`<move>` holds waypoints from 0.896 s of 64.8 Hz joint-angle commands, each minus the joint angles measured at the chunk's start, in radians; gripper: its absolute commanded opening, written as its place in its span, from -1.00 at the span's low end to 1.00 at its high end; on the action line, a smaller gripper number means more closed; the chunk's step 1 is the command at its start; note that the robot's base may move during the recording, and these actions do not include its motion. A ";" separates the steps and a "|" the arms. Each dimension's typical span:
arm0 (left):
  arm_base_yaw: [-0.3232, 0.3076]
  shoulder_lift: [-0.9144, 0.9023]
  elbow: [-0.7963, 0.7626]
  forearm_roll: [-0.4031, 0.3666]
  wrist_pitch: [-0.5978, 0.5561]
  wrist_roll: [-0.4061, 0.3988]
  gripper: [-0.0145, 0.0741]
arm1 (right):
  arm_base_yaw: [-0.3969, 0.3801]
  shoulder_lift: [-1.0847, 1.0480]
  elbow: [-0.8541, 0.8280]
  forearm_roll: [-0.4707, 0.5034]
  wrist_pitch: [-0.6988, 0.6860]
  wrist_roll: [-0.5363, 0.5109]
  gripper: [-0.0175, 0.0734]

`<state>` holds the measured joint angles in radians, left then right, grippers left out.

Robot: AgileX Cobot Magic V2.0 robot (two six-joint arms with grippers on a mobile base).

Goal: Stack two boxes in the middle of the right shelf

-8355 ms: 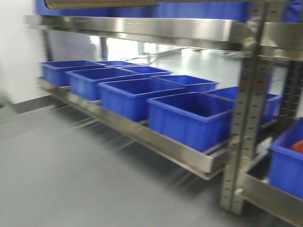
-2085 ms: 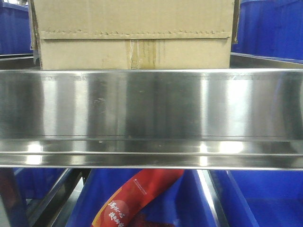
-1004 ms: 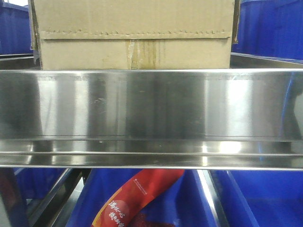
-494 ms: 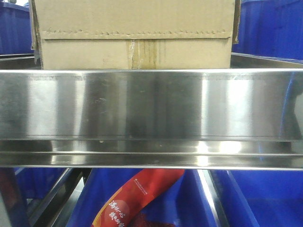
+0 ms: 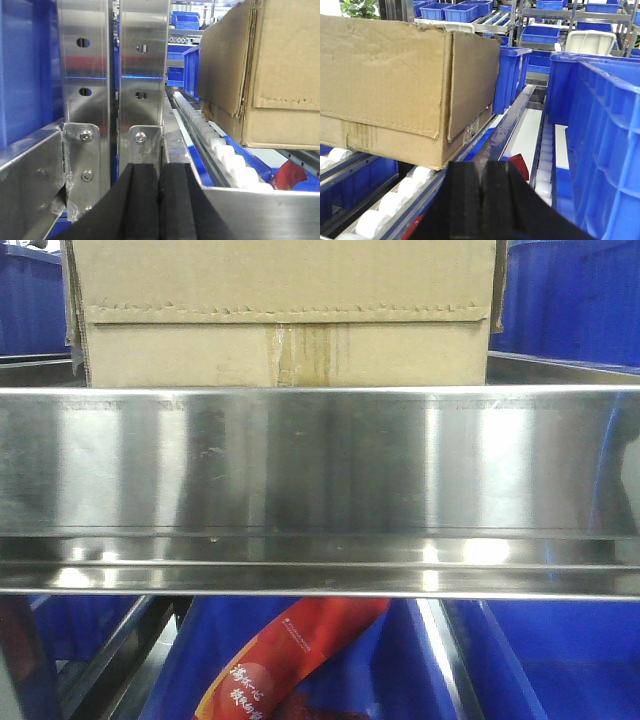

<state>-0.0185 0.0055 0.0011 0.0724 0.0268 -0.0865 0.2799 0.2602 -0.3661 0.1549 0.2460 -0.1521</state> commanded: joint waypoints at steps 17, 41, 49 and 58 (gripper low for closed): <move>0.002 -0.005 -0.001 -0.005 -0.010 0.004 -0.92 | -0.007 -0.004 0.002 -0.010 -0.024 -0.006 -0.95; 0.002 -0.005 -0.001 -0.005 -0.010 0.004 -0.92 | -0.048 -0.007 0.020 -0.001 -0.042 -0.006 -0.95; 0.002 -0.005 -0.001 -0.005 -0.010 0.004 -0.92 | -0.128 -0.055 0.088 -0.001 -0.100 -0.006 -0.95; 0.002 -0.005 -0.001 -0.005 -0.010 0.004 -0.92 | -0.214 -0.154 0.184 -0.001 -0.138 0.013 -0.95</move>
<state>-0.0185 0.0055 0.0011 0.0724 0.0268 -0.0834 0.1018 0.1510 -0.2219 0.1549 0.1506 -0.1491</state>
